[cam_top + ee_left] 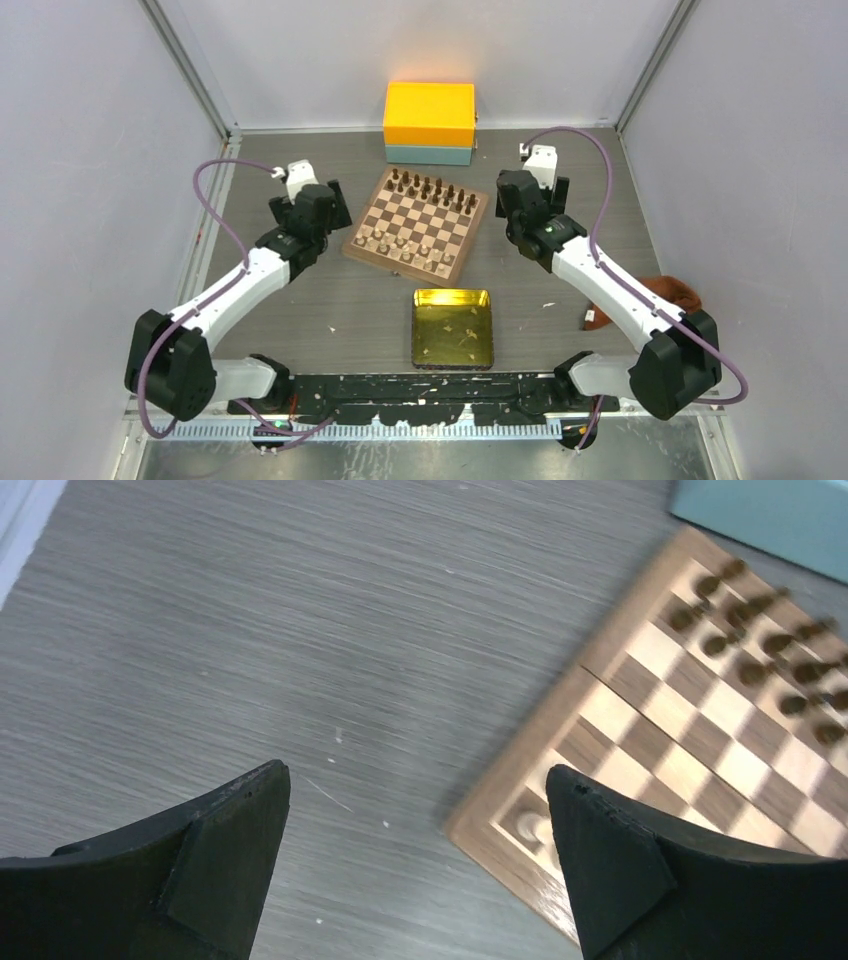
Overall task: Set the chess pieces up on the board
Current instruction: Reset both arms
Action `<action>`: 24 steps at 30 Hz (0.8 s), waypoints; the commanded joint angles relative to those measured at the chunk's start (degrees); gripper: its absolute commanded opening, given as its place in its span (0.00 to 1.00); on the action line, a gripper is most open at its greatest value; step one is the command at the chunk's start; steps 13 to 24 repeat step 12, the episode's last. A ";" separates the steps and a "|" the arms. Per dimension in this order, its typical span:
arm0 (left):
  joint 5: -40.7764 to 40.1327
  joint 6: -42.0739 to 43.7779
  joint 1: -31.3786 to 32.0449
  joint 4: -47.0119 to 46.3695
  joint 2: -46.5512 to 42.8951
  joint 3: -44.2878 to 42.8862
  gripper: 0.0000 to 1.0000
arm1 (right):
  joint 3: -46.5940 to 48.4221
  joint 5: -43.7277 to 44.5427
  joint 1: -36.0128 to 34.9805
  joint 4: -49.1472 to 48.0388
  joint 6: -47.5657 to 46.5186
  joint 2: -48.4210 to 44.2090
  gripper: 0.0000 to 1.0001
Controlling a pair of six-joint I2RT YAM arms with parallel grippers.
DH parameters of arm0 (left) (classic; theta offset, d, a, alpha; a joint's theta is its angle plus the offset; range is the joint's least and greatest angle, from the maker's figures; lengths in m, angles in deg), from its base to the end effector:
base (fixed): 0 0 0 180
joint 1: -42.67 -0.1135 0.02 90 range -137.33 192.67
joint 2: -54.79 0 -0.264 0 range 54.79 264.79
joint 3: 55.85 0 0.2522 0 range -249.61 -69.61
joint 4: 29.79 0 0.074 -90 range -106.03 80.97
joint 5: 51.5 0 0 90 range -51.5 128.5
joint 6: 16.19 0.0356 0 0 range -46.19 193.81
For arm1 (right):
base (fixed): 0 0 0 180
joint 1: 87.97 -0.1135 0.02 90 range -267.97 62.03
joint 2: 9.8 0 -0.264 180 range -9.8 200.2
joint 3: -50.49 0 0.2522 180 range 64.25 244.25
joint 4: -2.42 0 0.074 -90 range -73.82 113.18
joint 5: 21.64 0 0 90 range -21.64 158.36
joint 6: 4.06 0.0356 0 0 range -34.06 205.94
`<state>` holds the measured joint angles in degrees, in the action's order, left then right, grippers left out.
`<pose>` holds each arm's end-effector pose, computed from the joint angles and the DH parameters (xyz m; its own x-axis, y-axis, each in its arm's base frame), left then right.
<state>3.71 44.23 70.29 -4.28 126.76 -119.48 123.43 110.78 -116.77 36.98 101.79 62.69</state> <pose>0.2518 -0.1088 0.2705 -0.4099 -0.2431 -0.8791 -0.2777 0.9513 -0.1336 0.2532 0.1118 0.3110 -0.4362 -0.0097 -0.8998 0.2629 0.9549 -0.1378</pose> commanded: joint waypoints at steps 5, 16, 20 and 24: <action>1.65 -0.62 -6.87 -8.31 5.29 -2.10 1.00 | -2.58 12.11 -0.23 -6.61 7.58 1.96 0.92; 1.08 -1.06 -7.23 -10.53 6.01 0.15 1.00 | -7.45 12.22 -0.14 -12.49 4.79 0.18 0.99; 1.08 -1.06 -7.23 -10.53 6.01 0.15 1.00 | -7.45 12.22 -0.14 -12.49 4.79 0.18 0.99; 1.08 -1.06 -7.23 -10.53 6.01 0.15 1.00 | -7.45 12.22 -0.14 -12.49 4.79 0.18 0.99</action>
